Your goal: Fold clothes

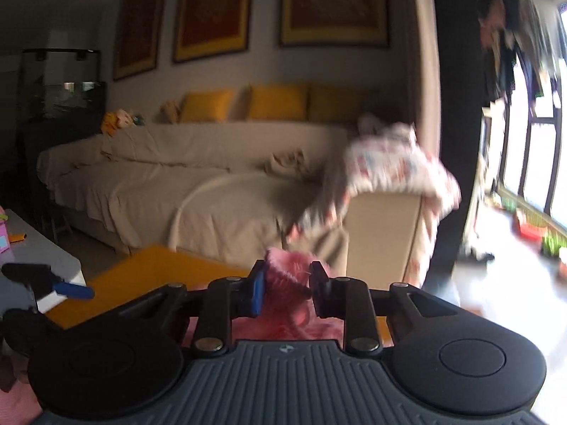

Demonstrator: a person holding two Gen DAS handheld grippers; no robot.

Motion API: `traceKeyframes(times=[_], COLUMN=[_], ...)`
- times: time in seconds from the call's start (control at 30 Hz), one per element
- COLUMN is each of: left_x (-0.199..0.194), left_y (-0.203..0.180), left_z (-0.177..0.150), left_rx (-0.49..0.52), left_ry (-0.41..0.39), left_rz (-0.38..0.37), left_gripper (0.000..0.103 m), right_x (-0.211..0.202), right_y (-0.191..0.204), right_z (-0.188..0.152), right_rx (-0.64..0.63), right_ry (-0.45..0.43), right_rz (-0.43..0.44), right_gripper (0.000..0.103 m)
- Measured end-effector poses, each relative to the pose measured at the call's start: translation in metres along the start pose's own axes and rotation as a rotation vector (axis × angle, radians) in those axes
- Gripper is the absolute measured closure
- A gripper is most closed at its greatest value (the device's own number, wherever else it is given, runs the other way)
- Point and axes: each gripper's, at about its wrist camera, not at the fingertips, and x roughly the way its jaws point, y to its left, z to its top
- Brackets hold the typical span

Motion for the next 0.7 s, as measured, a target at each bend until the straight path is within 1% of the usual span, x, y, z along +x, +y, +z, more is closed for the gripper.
traceKeyframes(times=[0.03, 0.1, 0.13, 0.23, 0.3, 0.33, 0.37, 0.4, 0.43, 0.47, 0.5, 0.53, 0.6, 0.63, 0.67, 0.7], left_x=[-0.002, -0.006, -0.007, -0.022, -0.031, -0.036, -0.039, -0.041, -0.038, -0.034, -0.03, -0.027, -0.02, -0.016, -0.013, -0.017], left_y=[0.003, 0.006, 0.007, -0.003, -0.01, -0.018, -0.026, -0.036, -0.045, -0.055, -0.064, -0.066, -0.068, -0.069, -0.07, -0.072], left_z=[0.0, -0.002, -0.002, 0.002, 0.004, 0.006, 0.008, 0.01, 0.01, 0.01, 0.009, 0.011, 0.014, 0.016, 0.018, 0.021], left_rx=[-0.007, -0.019, -0.025, 0.014, 0.041, 0.068, 0.104, 0.152, 0.206, 0.261, 0.315, 0.309, 0.286, 0.275, 0.263, 0.248], left_ry=[0.003, 0.006, 0.007, -0.019, -0.036, -0.052, -0.067, -0.08, -0.086, -0.091, -0.096, -0.094, -0.089, -0.086, -0.084, -0.105], left_rz=[0.001, -0.038, -0.059, -0.193, -0.284, -0.322, -0.337, -0.328, -0.296, -0.261, -0.226, -0.227, -0.234, -0.238, -0.242, -0.281], left_gripper=[0.007, 0.007, 0.007, 0.006, 0.005, 0.004, 0.004, 0.003, 0.003, 0.003, 0.003, 0.003, 0.003, 0.003, 0.004, 0.004], right_x=[0.0, 0.008, 0.015, 0.034, 0.036, 0.033, 0.027, 0.021, 0.014, 0.007, 0.002, -0.004, -0.01, -0.015, -0.02, -0.026], right_y=[-0.003, -0.012, -0.02, -0.043, -0.054, -0.061, -0.067, -0.073, -0.076, -0.079, -0.08, -0.081, -0.078, -0.075, -0.073, -0.07], right_z=[0.004, -0.001, -0.012, -0.047, -0.066, -0.07, -0.069, -0.068, -0.062, -0.057, -0.051, -0.046, -0.042, -0.047, -0.052, -0.057], right_rx=[-0.008, -0.014, 0.0, 0.035, 0.044, 0.073, 0.108, 0.143, 0.175, 0.206, 0.233, 0.259, 0.287, 0.3, 0.314, 0.327], right_ry=[0.004, 0.043, 0.098, 0.25, 0.307, 0.316, 0.308, 0.299, 0.279, 0.26, 0.249, 0.24, 0.254, 0.259, 0.264, 0.269], right_rz=[-0.006, -0.04, -0.054, -0.102, -0.15, -0.166, -0.159, -0.151, -0.135, -0.118, -0.088, -0.058, -0.004, 0.007, 0.018, 0.028], right_gripper=[0.078, 0.078, 0.078, 0.078, 0.078, 0.077, 0.077, 0.071, 0.06, 0.054, 0.044, 0.038, 0.035, 0.029, 0.027, 0.023])
